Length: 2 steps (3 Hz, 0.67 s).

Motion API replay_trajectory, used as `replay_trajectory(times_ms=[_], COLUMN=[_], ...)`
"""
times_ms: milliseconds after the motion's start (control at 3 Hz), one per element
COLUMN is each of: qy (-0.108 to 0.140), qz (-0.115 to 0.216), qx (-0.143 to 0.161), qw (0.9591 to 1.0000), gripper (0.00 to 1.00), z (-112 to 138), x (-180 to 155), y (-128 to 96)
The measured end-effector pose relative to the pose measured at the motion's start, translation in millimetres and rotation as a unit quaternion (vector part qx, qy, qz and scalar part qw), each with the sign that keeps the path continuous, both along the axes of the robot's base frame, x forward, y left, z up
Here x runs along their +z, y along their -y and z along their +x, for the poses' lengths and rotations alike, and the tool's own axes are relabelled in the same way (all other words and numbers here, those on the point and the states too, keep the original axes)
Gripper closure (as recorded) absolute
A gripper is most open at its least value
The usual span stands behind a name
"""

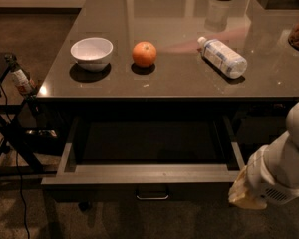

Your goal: Close top drawer

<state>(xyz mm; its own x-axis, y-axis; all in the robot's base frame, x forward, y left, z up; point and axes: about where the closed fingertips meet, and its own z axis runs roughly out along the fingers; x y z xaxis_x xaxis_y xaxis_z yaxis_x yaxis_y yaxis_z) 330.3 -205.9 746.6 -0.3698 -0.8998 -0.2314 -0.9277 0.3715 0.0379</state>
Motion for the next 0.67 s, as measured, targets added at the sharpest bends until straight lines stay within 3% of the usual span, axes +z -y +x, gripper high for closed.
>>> replay_trajectory(times_ms=[333,667], qy=[-0.036,-0.036], qz=[0.005,0.003], qx=[0.000,0.000], qw=[0.9994,0.9994], gripper=[1.00,1.00], z=[-16.5,-16.9], x=[-36.3,-36.5], y=[-8.7,-8.7])
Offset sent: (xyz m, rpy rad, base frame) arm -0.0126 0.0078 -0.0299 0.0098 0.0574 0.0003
